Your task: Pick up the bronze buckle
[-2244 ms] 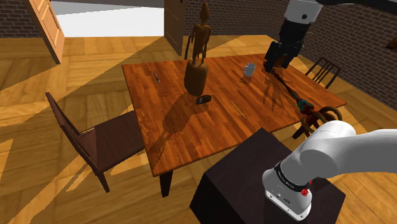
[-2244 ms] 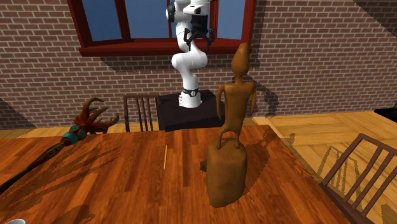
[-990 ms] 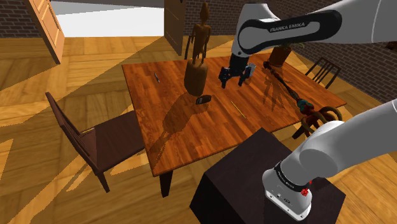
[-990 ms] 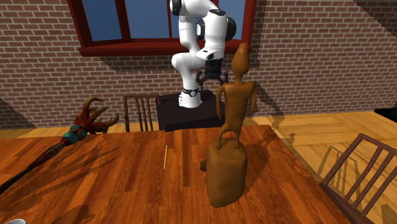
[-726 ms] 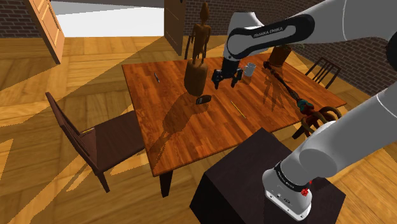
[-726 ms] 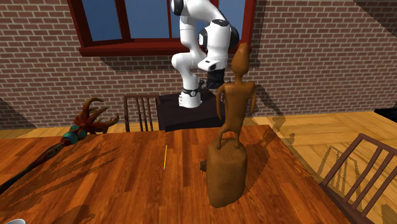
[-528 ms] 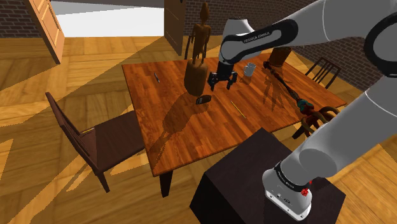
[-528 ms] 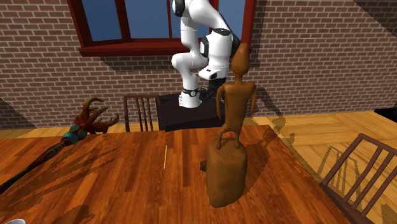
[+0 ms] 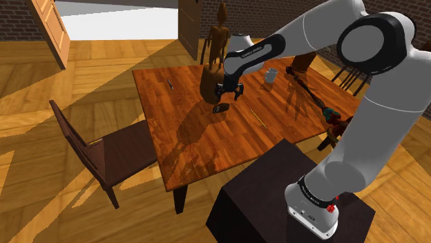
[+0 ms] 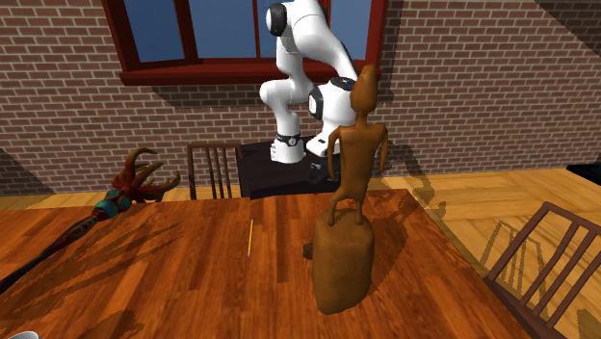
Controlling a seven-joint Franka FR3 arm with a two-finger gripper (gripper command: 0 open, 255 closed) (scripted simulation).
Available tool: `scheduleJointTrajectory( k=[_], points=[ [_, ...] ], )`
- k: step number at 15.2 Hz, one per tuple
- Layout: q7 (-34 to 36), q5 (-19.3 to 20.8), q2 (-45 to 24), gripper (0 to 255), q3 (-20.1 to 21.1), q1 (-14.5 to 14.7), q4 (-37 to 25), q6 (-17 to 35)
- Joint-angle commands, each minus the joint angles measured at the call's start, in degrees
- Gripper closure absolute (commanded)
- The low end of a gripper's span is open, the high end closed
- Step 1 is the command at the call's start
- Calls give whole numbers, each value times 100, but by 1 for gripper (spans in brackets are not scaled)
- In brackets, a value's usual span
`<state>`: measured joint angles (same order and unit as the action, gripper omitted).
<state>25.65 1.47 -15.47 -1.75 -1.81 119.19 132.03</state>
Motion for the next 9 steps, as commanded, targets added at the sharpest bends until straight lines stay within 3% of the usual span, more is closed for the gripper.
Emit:
scheduleJointTrajectory(
  k=[1,9],
  points=[
    [103,-7,-481,0,-16,3,-355,147],
    [379,-76,-2098,0,-87,-26,-1803,379]
  ],
)
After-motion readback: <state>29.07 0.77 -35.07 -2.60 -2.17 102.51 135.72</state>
